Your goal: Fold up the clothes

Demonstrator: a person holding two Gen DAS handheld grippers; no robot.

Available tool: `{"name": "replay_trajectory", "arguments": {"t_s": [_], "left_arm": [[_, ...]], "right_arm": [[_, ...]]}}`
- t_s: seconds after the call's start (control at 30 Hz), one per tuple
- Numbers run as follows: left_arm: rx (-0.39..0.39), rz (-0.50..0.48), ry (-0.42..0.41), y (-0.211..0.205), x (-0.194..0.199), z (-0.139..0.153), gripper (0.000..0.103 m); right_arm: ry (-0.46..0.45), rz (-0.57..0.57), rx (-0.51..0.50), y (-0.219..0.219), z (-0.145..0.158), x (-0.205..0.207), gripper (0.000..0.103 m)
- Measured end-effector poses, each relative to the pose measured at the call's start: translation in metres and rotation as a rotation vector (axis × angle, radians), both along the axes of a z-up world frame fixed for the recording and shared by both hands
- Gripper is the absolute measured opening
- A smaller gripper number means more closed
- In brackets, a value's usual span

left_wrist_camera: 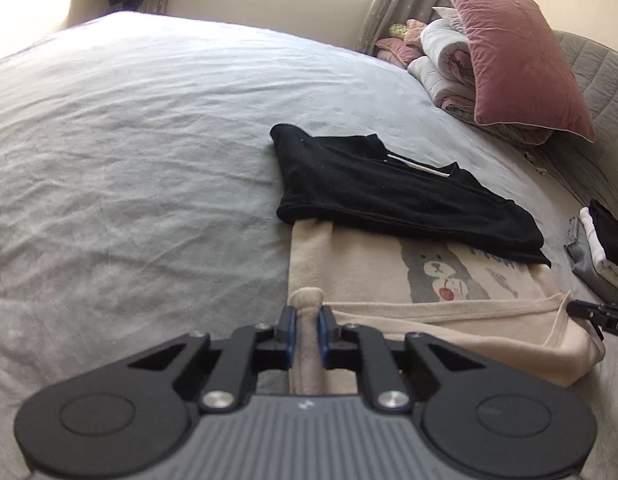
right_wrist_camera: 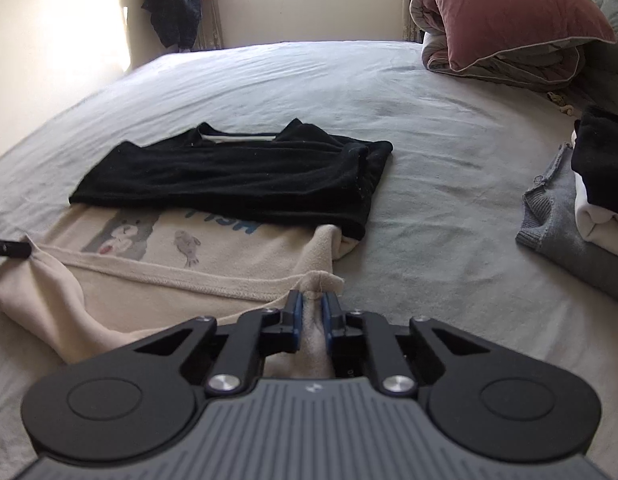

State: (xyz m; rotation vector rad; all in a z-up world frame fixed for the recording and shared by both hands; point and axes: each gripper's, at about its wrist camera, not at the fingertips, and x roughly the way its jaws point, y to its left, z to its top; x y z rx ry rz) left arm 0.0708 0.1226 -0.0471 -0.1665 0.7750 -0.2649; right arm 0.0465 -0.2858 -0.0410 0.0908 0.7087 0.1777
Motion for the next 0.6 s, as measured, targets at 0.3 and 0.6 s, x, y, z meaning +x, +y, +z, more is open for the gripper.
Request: {"name": "replay_trajectory", "arguments": {"t_s": [0.3, 0.6], "left_arm": [[-0.122, -0.004, -0.124, 0.015, -0.007, 0.017, 0.008], [-0.096, 0.027, 0.037, 0.002, 0.019, -0.011, 0.018]], "right_arm": [[-0.061, -0.153, 0.327, -0.047, 0.013, -0.001, 0.008], [0.049, -0.181, 0.276, -0.040, -0.017, 0.015, 0.015]]}}
